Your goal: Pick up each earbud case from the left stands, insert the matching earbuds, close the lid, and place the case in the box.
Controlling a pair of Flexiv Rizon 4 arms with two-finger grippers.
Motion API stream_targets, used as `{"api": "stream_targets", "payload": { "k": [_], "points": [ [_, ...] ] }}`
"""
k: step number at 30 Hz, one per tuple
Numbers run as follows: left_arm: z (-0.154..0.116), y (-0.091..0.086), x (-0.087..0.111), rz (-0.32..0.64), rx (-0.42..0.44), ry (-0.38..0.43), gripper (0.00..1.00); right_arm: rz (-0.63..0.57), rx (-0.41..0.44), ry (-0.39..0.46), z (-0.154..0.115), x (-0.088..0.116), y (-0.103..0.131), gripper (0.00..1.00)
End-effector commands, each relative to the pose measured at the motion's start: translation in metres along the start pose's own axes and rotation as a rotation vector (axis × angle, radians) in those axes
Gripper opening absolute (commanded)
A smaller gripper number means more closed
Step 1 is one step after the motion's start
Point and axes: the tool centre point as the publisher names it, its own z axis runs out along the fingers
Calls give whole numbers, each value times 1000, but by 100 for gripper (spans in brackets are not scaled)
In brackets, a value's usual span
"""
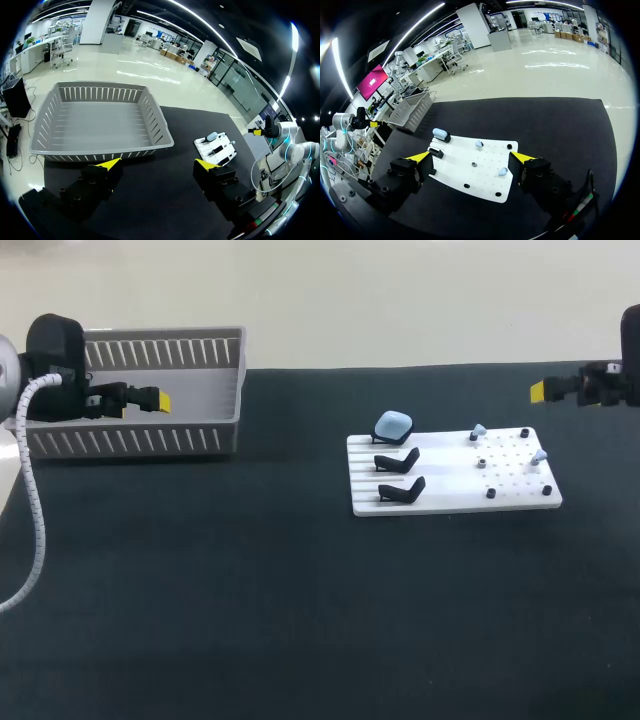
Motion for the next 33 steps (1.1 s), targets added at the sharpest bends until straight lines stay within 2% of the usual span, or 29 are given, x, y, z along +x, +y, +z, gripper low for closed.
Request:
{"api": "stream_targets", "payload": {
  "k": [1,30,33],
  "points": [
    [0,0,-1,-1,-3,3,100,-1,1,0,0,0,0,100],
    [0,0,-1,-1,-3,3,100,-1,1,0,0,0,0,100],
    [-2,-7,-3,70,92,-34,100,-1,1,0,0,0,0,100]
  ]
}}
